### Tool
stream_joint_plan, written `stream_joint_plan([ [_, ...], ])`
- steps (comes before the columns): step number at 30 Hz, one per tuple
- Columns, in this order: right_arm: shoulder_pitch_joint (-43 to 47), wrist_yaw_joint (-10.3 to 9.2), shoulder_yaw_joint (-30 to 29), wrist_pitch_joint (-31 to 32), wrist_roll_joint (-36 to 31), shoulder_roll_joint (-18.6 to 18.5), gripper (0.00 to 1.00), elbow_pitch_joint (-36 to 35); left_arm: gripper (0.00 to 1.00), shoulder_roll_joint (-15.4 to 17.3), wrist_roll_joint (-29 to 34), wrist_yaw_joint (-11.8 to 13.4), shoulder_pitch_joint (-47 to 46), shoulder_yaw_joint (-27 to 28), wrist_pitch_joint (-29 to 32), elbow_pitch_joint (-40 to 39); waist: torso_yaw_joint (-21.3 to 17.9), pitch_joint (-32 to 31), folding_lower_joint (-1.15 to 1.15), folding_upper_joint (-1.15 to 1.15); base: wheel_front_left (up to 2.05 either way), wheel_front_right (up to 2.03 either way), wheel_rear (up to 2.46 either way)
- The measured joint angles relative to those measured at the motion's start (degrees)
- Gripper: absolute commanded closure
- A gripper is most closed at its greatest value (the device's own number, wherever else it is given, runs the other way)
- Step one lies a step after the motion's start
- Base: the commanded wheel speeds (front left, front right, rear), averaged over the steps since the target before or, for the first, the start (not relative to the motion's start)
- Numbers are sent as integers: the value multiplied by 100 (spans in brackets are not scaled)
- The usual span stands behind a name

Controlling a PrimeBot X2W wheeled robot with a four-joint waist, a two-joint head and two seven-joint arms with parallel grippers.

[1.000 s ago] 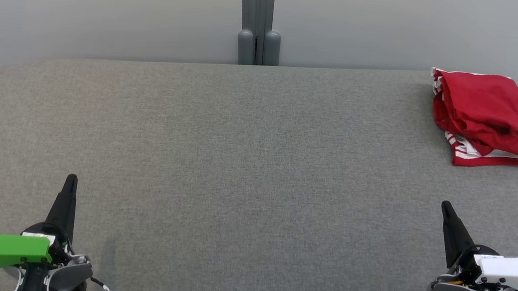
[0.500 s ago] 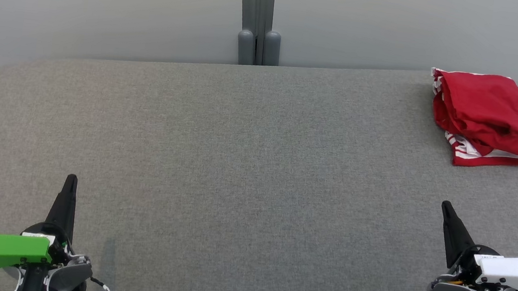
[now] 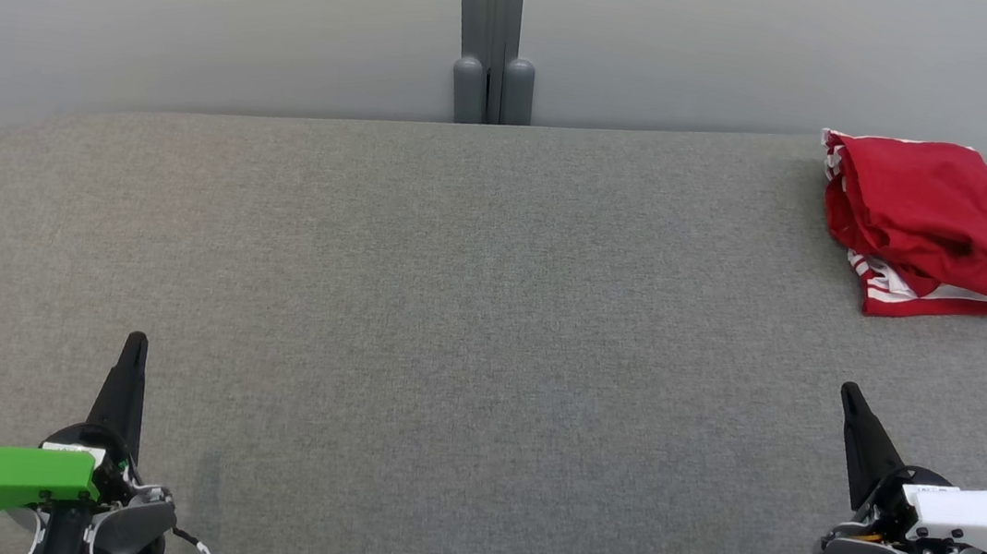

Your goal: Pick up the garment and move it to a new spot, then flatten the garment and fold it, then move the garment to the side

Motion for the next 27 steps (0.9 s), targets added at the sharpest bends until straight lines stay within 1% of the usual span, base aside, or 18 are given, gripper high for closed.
stream_joint_plan([
  [27,-2,0,-33,24,-24,24,100,2,100,-35,40,0,-3,32,41,2,0,0,0,0,0,0,0],
])
